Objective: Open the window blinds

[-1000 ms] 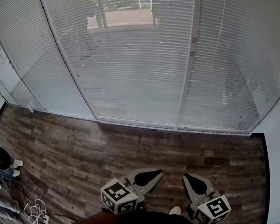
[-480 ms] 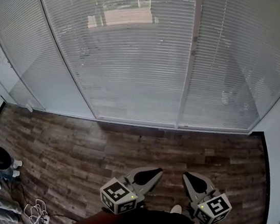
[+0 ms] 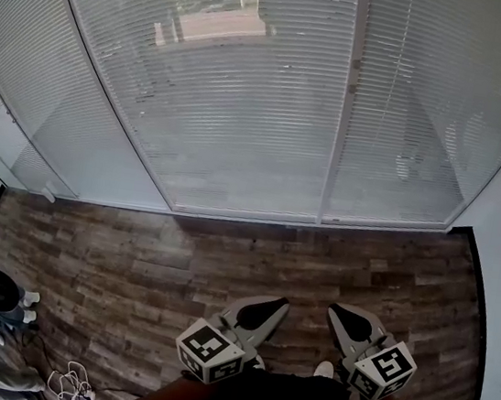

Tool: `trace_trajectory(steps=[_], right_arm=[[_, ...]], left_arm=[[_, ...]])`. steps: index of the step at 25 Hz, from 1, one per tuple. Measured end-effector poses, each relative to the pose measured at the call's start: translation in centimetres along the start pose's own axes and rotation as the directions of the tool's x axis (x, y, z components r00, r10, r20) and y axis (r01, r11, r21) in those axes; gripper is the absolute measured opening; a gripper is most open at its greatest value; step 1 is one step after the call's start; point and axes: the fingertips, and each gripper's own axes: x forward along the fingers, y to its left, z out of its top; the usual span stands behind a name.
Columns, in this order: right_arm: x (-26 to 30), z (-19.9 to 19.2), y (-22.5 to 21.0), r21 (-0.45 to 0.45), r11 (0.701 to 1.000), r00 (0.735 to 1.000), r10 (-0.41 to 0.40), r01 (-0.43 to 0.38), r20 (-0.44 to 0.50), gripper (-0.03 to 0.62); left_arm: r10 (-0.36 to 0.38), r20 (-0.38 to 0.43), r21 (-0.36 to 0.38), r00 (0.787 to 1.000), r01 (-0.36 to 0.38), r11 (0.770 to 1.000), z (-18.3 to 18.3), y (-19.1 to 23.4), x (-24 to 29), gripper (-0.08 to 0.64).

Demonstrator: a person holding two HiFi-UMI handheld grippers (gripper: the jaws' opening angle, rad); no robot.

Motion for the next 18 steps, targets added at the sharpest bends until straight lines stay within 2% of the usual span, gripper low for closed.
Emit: trace_trajectory(steps=[8,14,18], right_arm=[[4.1,0.0,2.9,0.01,0.998,0.997,-0.065,0.065,0.031,0.026],[5.5,-0.6,2.4,0.06,0.99,0.992,-0.126,0.127,-0.024,0.026],[6.3,-0.5,1.8,0.077,0.988,0.991,-0.13,0.132,-0.023,0.026]], left_arm=[[-0.018,-0.022,-0.002,1.0,0.018,1.0,-0.6,4.4,-4.3,0.0],[-0.028,-0.017,-0.048,0.999,0.027,0.998,-0.3,7.3,-5.1,0.0],[-0.019,-0.009,-0.058,1.0,0.019,0.998,0.2,8.5,-4.6,0.0]])
